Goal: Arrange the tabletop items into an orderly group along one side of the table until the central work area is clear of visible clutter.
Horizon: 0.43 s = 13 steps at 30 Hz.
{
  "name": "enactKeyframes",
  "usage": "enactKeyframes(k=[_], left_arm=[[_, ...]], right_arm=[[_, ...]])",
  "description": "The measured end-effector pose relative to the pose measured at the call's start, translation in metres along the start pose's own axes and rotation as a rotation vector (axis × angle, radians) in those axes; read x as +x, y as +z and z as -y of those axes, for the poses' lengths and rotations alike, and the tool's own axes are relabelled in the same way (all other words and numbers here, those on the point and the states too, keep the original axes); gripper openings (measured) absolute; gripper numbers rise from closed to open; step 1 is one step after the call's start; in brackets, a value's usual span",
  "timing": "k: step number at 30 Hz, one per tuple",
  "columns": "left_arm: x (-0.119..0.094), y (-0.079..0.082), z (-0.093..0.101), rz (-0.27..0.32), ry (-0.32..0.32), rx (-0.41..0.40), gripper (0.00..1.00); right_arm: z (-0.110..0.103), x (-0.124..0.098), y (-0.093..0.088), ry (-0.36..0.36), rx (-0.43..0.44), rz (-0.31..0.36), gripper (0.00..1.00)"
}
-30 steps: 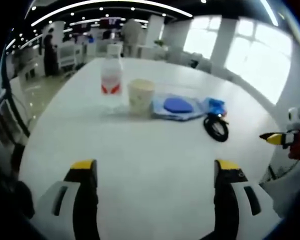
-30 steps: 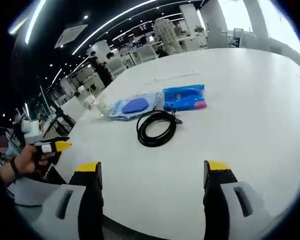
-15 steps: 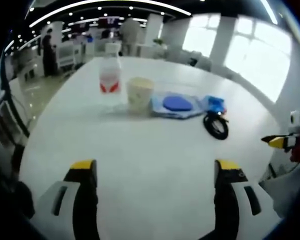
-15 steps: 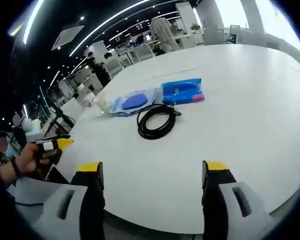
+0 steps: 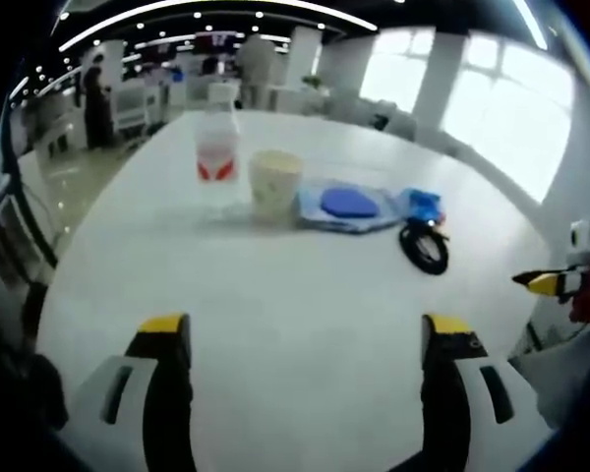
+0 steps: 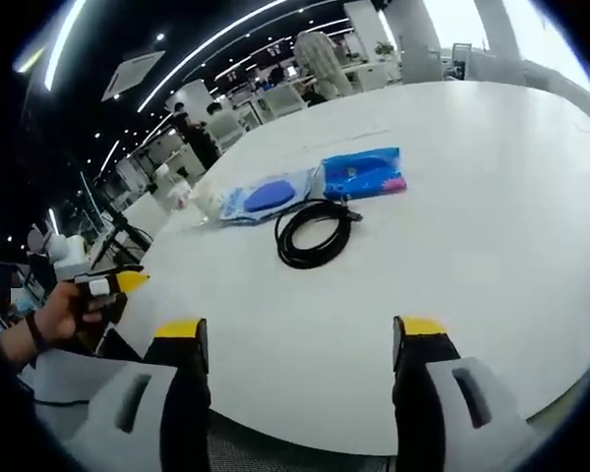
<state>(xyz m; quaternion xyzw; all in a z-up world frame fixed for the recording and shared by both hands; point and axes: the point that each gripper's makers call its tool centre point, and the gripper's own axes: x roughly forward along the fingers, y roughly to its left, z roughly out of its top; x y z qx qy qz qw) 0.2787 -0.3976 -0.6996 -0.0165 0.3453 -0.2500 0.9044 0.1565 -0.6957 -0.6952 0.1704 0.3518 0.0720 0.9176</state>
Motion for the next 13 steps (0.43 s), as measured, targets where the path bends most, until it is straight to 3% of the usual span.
enactKeyframes(k=[13], left_arm=[[-0.0001,0.0005,0.0009,0.003,-0.006,-0.011,0.94]], right_arm=[[-0.0028,-0.0007,-0.0020,0.000,-0.003,-0.006,0.75]])
